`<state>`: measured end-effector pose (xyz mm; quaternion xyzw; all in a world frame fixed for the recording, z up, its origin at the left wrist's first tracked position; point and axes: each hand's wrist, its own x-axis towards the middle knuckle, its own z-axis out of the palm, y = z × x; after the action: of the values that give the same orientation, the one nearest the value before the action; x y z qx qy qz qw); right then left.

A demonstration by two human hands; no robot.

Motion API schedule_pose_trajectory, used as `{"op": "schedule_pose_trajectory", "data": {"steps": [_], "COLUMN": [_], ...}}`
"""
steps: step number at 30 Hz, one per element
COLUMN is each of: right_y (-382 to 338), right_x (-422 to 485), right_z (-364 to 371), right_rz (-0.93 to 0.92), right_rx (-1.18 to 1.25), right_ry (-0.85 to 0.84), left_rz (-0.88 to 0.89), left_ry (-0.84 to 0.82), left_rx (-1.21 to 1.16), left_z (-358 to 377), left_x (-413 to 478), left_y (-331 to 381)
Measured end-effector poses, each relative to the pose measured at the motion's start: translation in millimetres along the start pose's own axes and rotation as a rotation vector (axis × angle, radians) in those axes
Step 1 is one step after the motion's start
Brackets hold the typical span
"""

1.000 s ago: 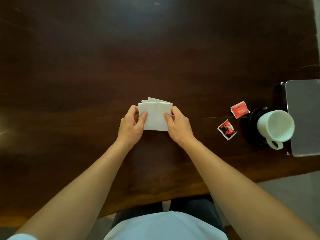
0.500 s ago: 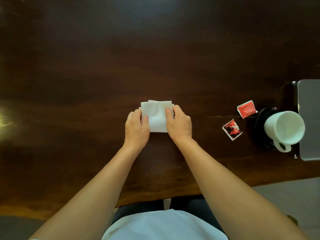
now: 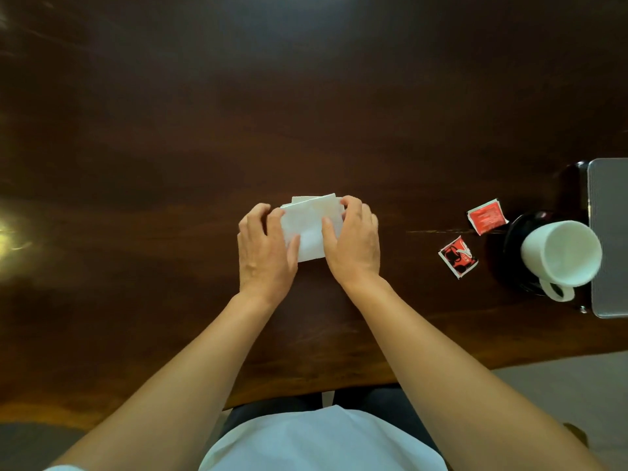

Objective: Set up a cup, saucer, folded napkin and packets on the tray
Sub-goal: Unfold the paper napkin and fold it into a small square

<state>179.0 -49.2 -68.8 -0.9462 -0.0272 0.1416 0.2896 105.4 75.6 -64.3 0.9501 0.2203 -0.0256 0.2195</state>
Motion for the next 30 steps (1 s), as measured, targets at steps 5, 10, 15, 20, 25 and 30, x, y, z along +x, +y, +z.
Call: {"op": "schedule_pose_trajectory", "data": {"steps": [5, 10, 15, 20, 25, 30], "right_y": [0.0, -2.1, 2.8, 0.0, -1.3, 4.8], "right_x": [-10.5, 1.0, 9.1, 5.7, -4.0, -5.1], "right_z": [2.6, 0.9, 1.4, 0.9, -1.4, 18.9], "right_rz": [-0.099, 0.184, 0.325, 0.214, -0.112, -0.327], "right_rx": [-0.026, 0.268, 0.333, 0.197, -0.193, -0.402], "right_ry": [-0.027, -0.038, -0.090, -0.076, 0.090, -0.182], "left_rz": [0.003, 0.174, 0.194, 0.090, 0.352, 0.458], "left_ry": [-0.108, -0.006, 0.052, 0.039, -0.010, -0.242], "left_rx": [-0.174, -0.273, -0.363, -0.315, -0.067, 0.154], "left_z": [0.1, -7.5, -7.9, -5.1, 2.4, 25.5], "left_x": [1.8, 7.5, 18.1, 33.6, 34.7, 26.6], "left_y": [6.0, 9.9, 14.7, 10.4, -2.0, -12.8]}}
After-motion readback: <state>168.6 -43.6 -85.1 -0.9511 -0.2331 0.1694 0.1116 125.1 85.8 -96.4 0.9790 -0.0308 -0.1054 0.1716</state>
